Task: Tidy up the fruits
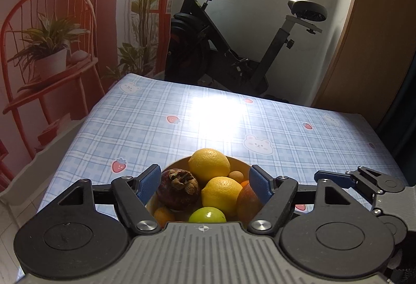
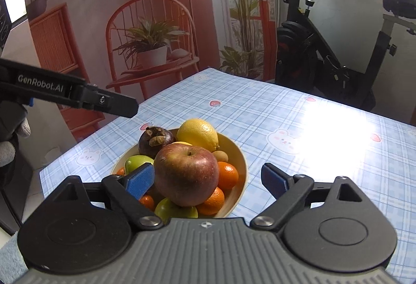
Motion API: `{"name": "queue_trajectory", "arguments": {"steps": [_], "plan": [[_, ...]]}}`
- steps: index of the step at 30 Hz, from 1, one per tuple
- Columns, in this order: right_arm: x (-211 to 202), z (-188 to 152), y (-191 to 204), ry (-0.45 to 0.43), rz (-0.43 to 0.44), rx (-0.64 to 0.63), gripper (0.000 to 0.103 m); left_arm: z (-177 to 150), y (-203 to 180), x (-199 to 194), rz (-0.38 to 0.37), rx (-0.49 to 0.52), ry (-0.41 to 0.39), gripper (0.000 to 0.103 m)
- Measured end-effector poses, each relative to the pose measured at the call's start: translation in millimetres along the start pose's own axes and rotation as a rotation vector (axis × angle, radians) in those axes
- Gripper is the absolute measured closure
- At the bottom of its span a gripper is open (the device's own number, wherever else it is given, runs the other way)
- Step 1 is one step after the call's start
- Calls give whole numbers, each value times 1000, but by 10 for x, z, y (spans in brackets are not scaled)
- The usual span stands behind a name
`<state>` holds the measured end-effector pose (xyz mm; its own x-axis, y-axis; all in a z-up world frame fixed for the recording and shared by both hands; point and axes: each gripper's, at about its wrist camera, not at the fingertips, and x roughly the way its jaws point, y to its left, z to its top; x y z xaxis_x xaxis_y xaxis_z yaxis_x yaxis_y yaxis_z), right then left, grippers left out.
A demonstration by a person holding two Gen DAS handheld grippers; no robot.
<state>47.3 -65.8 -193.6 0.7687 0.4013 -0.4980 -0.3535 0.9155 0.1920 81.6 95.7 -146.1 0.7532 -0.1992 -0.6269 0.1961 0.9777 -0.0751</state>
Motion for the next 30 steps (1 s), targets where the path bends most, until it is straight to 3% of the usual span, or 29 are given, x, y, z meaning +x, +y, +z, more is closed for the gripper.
{"name": "queue_trajectory", "arguments": {"steps": [3,6,11,18,30], "plan": [[-184,39,-60,-44,-42,38,0,13,-56,-101,35,0,-9,23],[-388,72,-113,-100,-89,72,0,25,-89,-204,54,-13,-29,20],[-638,144,-169,-100,-194,114,0,43,-164,-376,103,-22,-80,15],[-978,206,-260,-78,-252,183,0,68,-420,-642,183,41,-142,11],[-1300,356,-178,-72,-344,160,0,113,-679,-988,146,40,-211,11]]}}
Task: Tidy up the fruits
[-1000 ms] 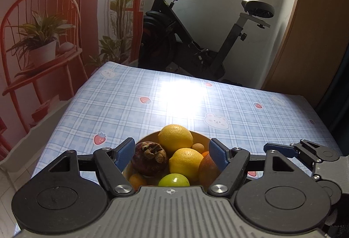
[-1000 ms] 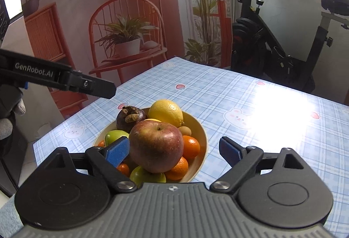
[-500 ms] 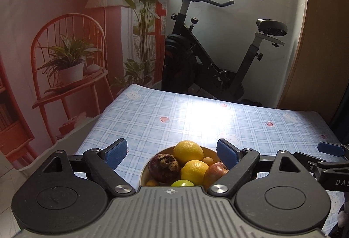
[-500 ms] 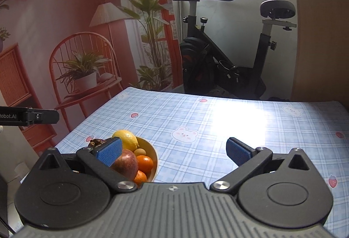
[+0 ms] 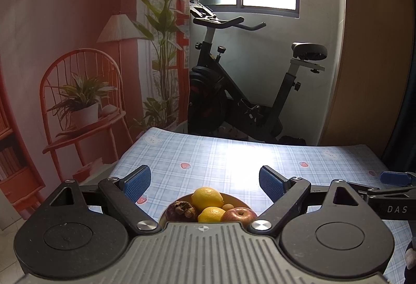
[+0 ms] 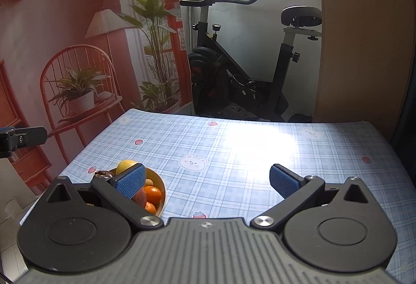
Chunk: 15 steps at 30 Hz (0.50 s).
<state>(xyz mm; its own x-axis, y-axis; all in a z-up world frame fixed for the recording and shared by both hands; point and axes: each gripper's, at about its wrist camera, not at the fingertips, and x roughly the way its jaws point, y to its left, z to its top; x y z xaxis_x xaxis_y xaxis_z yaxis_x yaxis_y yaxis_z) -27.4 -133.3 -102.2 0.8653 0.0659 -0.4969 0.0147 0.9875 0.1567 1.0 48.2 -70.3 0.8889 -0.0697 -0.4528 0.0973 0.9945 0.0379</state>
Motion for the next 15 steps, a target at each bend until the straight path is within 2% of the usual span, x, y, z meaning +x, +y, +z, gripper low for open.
{"name": "queue_trajectory", "arguments": {"steps": [9,15], "plan": [[-96,23,6,-18,-22,-12,0,-25,-56,-71,-36,-14,-6,11],[-93,16,1,-15,-25,-7,0,-44,-49,-60,-23,-14,-5,11]]}}
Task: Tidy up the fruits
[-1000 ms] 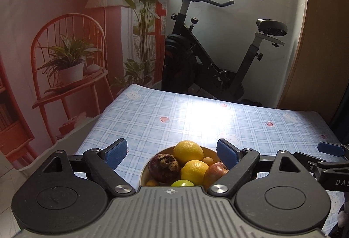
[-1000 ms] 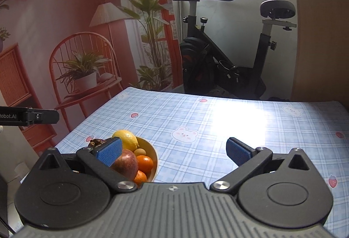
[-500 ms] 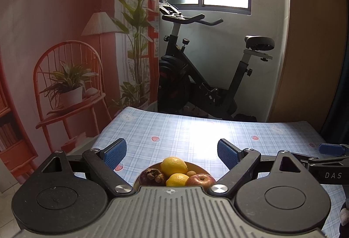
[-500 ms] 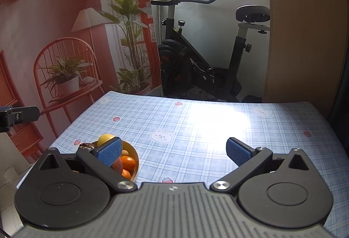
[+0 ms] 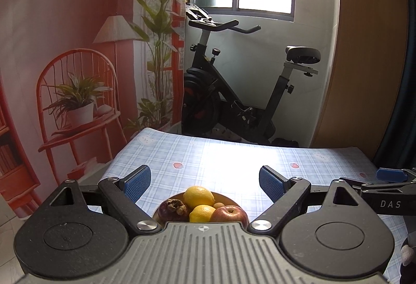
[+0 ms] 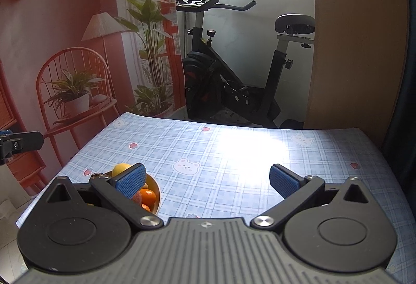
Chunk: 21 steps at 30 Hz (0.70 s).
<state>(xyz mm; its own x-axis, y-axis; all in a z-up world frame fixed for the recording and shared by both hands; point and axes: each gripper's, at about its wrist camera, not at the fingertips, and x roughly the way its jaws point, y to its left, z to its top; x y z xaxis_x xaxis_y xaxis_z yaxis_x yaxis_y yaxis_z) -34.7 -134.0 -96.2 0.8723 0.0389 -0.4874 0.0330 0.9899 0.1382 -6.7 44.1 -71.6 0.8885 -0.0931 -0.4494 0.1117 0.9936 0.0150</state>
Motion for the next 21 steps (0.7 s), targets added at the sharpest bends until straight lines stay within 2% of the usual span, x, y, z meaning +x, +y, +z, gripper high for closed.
{"name": "queue_trajectory", "arguments": {"steps": [21], "plan": [[51,4,25,10,-5,-9,0,-2,-6,-14,-3,-12,7,11]]}}
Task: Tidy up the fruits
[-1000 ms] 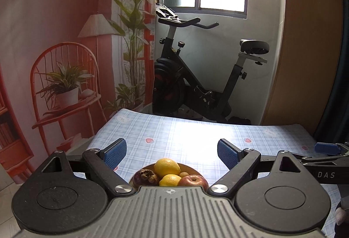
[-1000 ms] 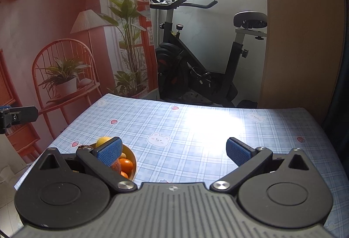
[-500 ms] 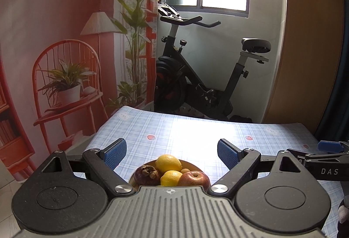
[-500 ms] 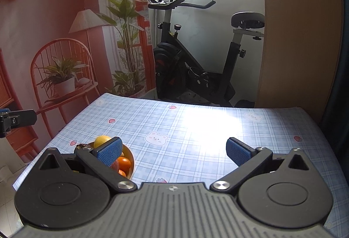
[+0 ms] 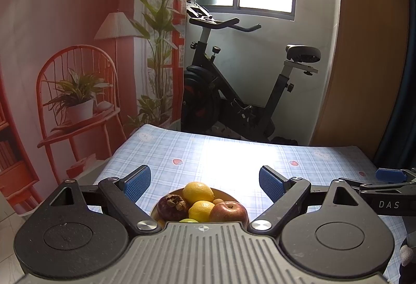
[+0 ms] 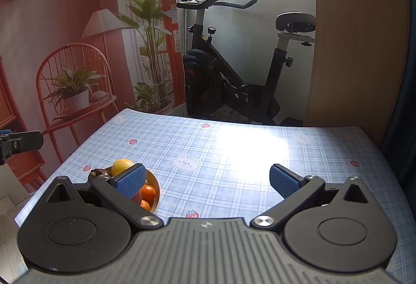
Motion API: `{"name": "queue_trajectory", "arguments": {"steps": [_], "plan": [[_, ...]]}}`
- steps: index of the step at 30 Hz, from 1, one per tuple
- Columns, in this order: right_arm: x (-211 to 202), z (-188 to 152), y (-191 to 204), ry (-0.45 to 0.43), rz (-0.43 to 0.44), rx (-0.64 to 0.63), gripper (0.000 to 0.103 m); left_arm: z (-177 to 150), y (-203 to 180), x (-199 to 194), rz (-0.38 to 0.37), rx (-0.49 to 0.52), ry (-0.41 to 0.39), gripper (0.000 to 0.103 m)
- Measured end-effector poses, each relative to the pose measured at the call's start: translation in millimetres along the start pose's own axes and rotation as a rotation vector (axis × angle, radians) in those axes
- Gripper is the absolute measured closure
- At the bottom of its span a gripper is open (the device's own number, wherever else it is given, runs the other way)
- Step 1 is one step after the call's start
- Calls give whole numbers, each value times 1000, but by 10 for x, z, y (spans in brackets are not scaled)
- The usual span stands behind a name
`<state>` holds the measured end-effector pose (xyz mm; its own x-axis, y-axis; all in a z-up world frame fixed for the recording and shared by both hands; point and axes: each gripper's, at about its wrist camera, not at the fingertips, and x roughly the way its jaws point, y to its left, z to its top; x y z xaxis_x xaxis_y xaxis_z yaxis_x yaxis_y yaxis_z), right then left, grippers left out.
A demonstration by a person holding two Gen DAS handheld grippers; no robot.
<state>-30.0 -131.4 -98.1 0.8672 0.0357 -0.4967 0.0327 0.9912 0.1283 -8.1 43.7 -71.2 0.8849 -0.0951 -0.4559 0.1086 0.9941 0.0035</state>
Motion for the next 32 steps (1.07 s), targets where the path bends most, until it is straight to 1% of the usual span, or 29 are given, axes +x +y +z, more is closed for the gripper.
{"name": "queue_trajectory", "arguments": {"steps": [22,32], "plan": [[-2,0,1,1,1,0,0,-15,-37,-2,-4,0,-1,11],[2,-20,20,2,3,1,0,-19,-35,-8,3,-15,2,11]]}}
